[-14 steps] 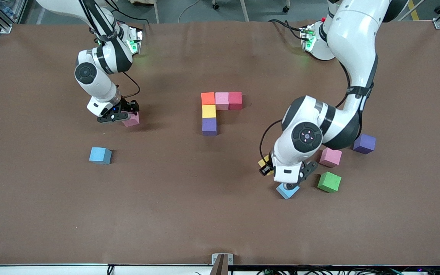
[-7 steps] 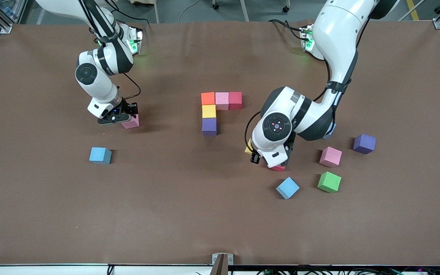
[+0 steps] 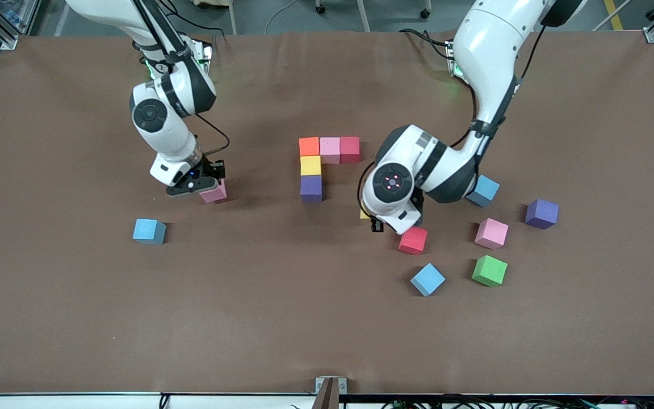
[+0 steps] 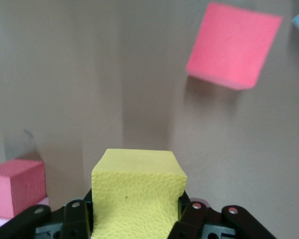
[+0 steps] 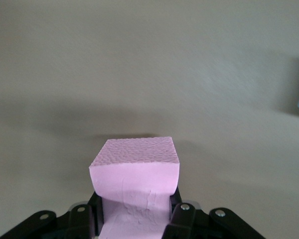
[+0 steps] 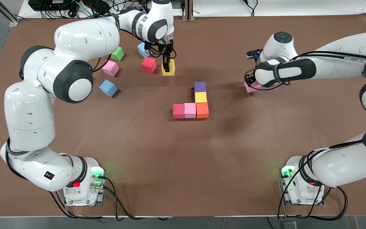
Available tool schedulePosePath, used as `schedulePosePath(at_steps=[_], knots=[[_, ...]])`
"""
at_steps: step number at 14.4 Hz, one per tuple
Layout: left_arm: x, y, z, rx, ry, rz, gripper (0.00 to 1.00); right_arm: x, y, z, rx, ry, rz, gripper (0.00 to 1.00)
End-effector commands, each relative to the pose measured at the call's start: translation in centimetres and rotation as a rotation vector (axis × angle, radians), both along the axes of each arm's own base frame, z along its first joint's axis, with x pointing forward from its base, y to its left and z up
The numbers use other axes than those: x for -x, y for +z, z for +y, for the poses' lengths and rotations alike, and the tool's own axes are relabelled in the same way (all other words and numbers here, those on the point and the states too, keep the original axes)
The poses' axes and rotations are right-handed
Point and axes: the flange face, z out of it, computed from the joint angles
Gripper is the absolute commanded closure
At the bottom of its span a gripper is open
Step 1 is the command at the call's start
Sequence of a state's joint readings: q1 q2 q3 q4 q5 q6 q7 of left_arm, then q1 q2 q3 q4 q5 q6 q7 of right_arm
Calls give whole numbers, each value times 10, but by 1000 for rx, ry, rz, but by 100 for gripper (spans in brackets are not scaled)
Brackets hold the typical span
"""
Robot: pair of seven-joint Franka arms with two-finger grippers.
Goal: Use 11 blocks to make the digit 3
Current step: 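Carry yellow beside purple with the left gripper while the right gripper carries pink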
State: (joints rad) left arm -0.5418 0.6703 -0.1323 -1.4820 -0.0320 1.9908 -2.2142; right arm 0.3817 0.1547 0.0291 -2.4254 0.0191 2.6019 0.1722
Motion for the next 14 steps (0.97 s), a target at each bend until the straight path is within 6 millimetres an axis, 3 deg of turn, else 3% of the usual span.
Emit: schedulePosePath(at_steps=[1, 5, 7, 11, 14], knots=[[30, 2, -26, -1, 110, -53, 75, -28, 2, 47, -5, -47, 4, 100], [47, -14, -44, -2, 163, -76, 75, -66, 22, 112, 3, -143, 38, 100], [63, -28, -57, 35, 189, -114, 75, -81, 27, 132, -44, -184, 33, 100], [80, -42, -71, 24, 163, -141, 75, -100, 22, 155, -77, -225, 26, 100], [91, -47, -83, 31, 140, -172, 76, -106, 14, 154, -74, -230, 26, 100]])
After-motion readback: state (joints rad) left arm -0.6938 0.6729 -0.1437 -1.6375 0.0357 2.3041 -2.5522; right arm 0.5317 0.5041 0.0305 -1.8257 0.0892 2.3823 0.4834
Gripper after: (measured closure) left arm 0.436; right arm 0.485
